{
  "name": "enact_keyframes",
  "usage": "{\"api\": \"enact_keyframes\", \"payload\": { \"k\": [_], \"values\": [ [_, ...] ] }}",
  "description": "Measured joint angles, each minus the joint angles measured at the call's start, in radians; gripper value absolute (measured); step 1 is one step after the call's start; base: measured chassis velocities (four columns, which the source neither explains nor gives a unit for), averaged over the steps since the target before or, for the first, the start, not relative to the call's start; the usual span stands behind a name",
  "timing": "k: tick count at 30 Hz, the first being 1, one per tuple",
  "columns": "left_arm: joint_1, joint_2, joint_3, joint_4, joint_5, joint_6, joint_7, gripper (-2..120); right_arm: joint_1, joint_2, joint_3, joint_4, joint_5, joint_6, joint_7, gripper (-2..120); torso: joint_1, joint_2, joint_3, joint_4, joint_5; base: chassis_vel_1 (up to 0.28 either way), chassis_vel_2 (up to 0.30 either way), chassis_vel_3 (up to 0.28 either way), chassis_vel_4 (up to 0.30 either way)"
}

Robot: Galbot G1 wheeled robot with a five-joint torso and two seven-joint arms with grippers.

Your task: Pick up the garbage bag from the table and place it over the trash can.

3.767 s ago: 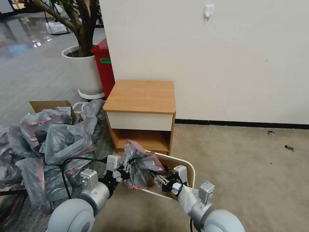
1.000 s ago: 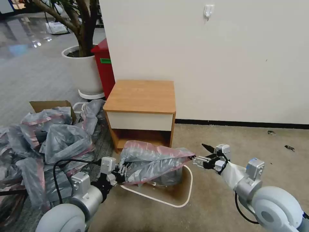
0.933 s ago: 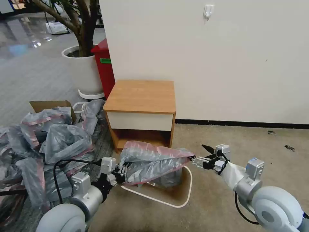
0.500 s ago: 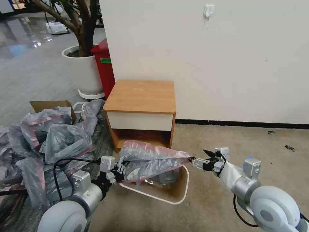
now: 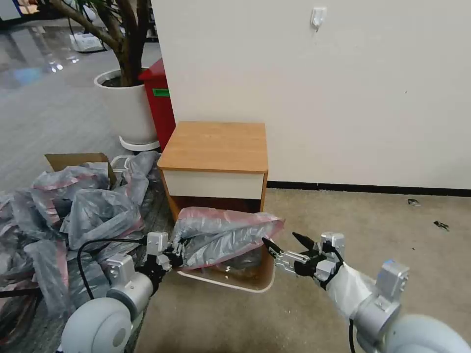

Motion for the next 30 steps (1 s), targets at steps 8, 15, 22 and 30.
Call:
{"api": "enact_keyframes", "payload": {
  "k": [8, 15, 22, 30],
  "values": [
    [0.004, 0.005, 0.021, 0.0, 0.023, -0.052, 0.004, 4, -0.013, 0.115, -0.12, -0.001, -0.044, -0.013, -0.05, 100, 0.0, 0.0, 0.0, 0.0, 0.0, 0.0, 0.0, 0.0, 0.0],
    [0.011, -0.002, 0.038, -0.006, 0.024, -0.089, 0.015, 4, -0.023, 0.172, -0.19, -0.018, -0.095, -0.018, -0.026, 99, 0.0, 0.0, 0.0, 0.0, -0.0001, 0.0, 0.0, 0.0, 0.0],
    [0.03, -0.001, 0.043, -0.014, 0.028, -0.121, 0.047, 4, -0.007, 0.215, -0.231, -0.063, -0.12, -0.015, -0.015, 98, 0.0, 0.0, 0.0, 0.0, 0.0001, 0.0, 0.0, 0.0, 0.0],
    [0.042, 0.005, 0.042, -0.022, 0.032, -0.142, 0.073, 4, 0.024, 0.244, -0.233, -0.094, -0.119, -0.004, -0.013, 98, 0.0, 0.0, 0.0, 0.0, 0.0001, 0.0, 0.0, 0.0, 0.0]
  ]
}}
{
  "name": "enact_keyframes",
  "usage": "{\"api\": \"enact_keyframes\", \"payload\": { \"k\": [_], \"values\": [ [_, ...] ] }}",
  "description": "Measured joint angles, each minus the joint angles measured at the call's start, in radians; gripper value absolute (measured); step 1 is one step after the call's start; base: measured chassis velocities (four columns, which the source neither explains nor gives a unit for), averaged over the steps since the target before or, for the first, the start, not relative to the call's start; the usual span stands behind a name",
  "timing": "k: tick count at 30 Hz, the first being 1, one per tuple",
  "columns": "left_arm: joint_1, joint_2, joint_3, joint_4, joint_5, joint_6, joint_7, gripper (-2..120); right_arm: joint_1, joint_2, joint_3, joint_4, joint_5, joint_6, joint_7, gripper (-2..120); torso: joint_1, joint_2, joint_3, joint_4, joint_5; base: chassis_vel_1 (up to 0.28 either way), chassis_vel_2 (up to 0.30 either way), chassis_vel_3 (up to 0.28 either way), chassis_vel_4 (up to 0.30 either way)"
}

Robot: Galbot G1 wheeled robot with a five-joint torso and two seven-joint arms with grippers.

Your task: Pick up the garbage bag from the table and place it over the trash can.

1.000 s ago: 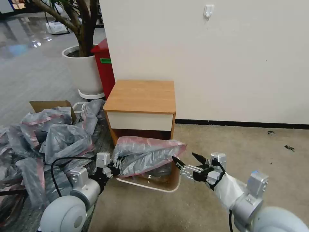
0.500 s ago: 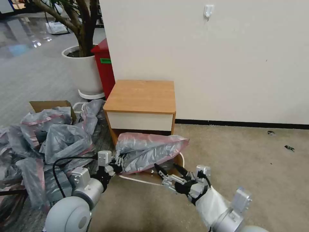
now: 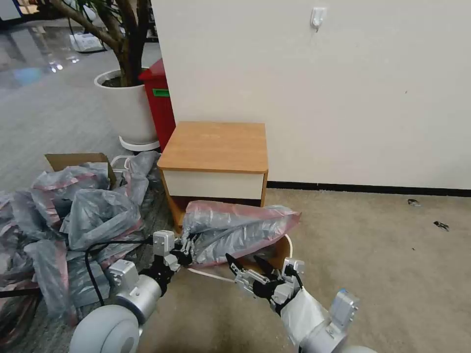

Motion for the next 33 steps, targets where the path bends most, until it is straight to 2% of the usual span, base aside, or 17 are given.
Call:
{"api": "enact_keyframes", "payload": {
  "k": [6, 9, 12, 13, 14, 18, 19, 22, 24, 28, 29, 31, 33],
  "values": [
    [0.007, -0.003, 0.008, 0.002, 0.019, -0.008, 0.005, 4, 0.015, 0.011, -0.003, -0.017, 0.0, 0.002, -0.001, 93, 0.0, 0.0, 0.0, 0.0, 0.0, 0.0, 0.0, 0.0, 0.0],
    [0.012, -0.003, 0.009, 0.008, 0.023, -0.012, 0.006, 4, 0.021, 0.018, -0.009, -0.026, -0.004, 0.004, -0.004, 82, 0.0, 0.0, 0.0, 0.0001, 0.0, 0.0, 0.0, 0.0, 0.0],
    [0.014, -0.004, 0.009, 0.01, 0.023, -0.014, 0.006, 4, 0.022, 0.022, -0.015, -0.033, -0.015, 0.009, -0.01, 75, 0.0, 0.0, 0.0, 0.0, 0.0, 0.0, 0.0, 0.0, 0.0],
    [0.015, -0.005, 0.009, 0.01, 0.023, -0.014, 0.006, 4, 0.023, 0.024, -0.018, -0.036, -0.021, 0.013, -0.015, 67, 0.0, 0.0, 0.0, 0.0, 0.0, 0.0, 0.0, 0.0, 0.0],
    [0.015, -0.005, 0.009, 0.01, 0.023, -0.014, 0.006, 4, 0.023, 0.024, -0.018, -0.036, -0.021, 0.013, -0.015, 67, 0.0, 0.0, 0.0, 0.0, 0.0, 0.0, 0.0, 0.0, 0.0],
    [0.018, -0.009, 0.012, 0.01, 0.024, -0.014, 0.006, 4, 0.03, 0.028, -0.021, -0.045, -0.031, 0.02, -0.022, 48, 0.0, 0.0, 0.0, 0.0, 0.0, 0.0, 0.0, 0.0, 0.0],
    [0.018, -0.009, 0.012, 0.01, 0.024, -0.014, 0.006, 4, 0.03, 0.028, -0.021, -0.045, -0.031, 0.02, -0.022, 48, 0.0, 0.0, 0.0, 0.0, 0.0, 0.0, 0.0, 0.0, 0.0],
    [0.02, -0.01, 0.012, 0.012, 0.024, -0.014, 0.006, 4, 0.033, 0.029, -0.021, -0.047, -0.033, 0.024, -0.026, 34, 0.0, 0.0, 0.0, 0.0, 0.0, 0.0, 0.0, 0.0, 0.0],
    [0.02, -0.01, 0.012, 0.013, 0.024, -0.015, 0.006, 4, 0.033, 0.03, -0.02, -0.048, -0.035, 0.026, -0.026, 32, 0.0, 0.0, 0.0, 0.0, 0.0, 0.0, 0.0, 0.0, 0.0],
    [0.019, -0.011, 0.01, 0.015, 0.024, -0.015, 0.005, 4, 0.032, 0.033, -0.024, -0.052, -0.048, 0.039, -0.039, 11, 0.0, 0.0, 0.0, 0.0, 0.0, 0.0, 0.0, 0.0, 0.0],
    [0.019, -0.011, 0.01, 0.015, 0.024, -0.015, 0.005, 4, 0.032, 0.033, -0.024, -0.052, -0.048, 0.039, -0.039, 11, 0.0, 0.0, 0.0, 0.0, 0.0, 0.0, 0.0, 0.0, 0.0],
    [0.02, -0.014, 0.01, 0.016, 0.024, -0.015, 0.004, 4, 0.03, 0.033, -0.027, -0.055, -0.055, 0.044, -0.044, 2, 0.0, 0.0, 0.0, 0.0, 0.0, 0.0, 0.0, 0.0, 0.0],
    [0.022, -0.015, 0.01, 0.016, 0.024, -0.016, 0.004, 4, 0.029, 0.033, -0.027, -0.056, -0.056, 0.045, -0.046, 0, 0.0, 0.0, 0.0, 0.0, 0.0, 0.0, 0.0, 0.0, 0.0]
  ]
}}
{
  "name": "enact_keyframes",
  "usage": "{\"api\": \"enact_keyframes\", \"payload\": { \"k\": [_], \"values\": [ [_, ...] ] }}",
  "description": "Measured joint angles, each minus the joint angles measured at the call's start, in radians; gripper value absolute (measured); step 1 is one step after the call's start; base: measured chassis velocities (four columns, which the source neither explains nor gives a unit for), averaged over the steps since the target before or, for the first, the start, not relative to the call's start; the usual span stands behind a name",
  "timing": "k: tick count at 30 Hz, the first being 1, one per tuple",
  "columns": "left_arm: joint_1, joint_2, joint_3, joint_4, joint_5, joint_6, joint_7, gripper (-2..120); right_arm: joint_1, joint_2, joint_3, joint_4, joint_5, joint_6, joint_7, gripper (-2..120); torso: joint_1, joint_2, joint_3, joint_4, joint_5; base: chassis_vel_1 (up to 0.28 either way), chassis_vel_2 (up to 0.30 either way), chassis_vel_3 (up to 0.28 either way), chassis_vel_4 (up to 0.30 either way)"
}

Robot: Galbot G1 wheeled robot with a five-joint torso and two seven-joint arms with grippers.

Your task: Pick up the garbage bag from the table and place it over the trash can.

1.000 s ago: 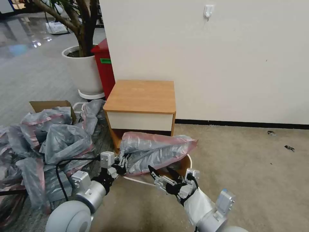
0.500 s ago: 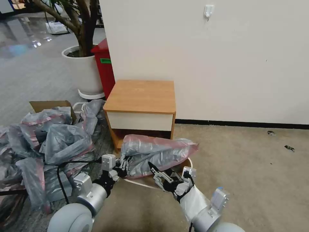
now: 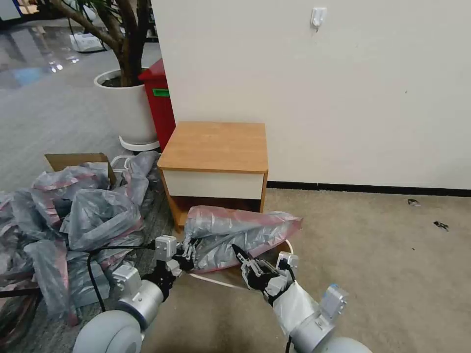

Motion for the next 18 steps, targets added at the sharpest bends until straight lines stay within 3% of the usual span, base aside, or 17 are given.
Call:
{"api": "enact_keyframes", "payload": {
  "k": [18],
  "values": [
    [-0.028, -0.013, -0.025, 0.01, -0.035, 0.004, -0.023, 4, -0.11, -0.03, -0.064, 0.05, -0.104, 0.066, -0.064, 0, 0.0, 0.0, 0.0, -0.0001, 0.0, 0.0, 0.0, 0.0, 0.0]
  ]
}}
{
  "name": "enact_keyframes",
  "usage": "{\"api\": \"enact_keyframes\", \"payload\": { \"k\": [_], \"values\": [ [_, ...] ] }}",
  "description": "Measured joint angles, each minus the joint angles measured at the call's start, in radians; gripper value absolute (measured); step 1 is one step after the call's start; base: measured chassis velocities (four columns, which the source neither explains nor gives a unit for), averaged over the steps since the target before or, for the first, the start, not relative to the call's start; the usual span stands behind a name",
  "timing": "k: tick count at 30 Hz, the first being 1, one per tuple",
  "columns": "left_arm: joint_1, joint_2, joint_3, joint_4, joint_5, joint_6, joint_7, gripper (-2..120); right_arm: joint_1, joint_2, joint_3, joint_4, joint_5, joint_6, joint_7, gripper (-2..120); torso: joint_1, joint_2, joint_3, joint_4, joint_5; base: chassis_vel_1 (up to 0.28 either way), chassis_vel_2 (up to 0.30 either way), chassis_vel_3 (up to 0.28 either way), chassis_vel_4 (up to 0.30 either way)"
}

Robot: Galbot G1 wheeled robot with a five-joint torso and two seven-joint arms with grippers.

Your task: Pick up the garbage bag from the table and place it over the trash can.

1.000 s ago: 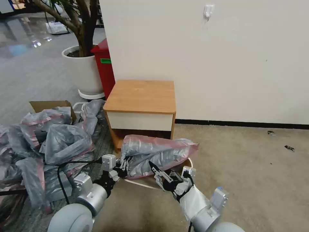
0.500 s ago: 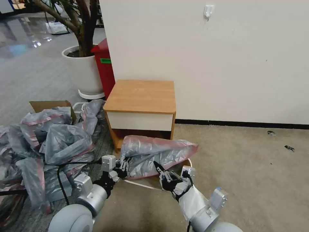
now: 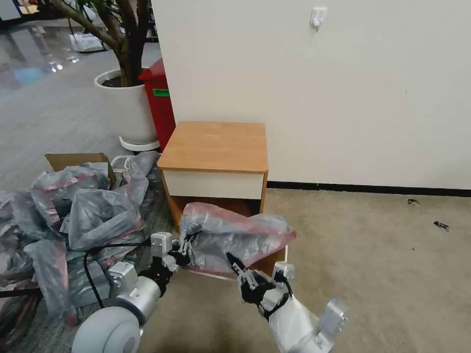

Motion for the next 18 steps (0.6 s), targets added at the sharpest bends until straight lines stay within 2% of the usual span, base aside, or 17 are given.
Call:
{"api": "enact_keyframes", "payload": {
  "k": [18],
  "values": [
    [-0.019, 0.0, -0.025, -0.016, -0.109, 0.046, -0.046, 4, -0.121, -0.027, -0.002, -0.001, -0.097, 0.07, -0.041, 0, 0.0, 0.0, 0.0, 0.0001, -0.0001, 0.0, 0.0, 0.0, 0.0]
  ]
}}
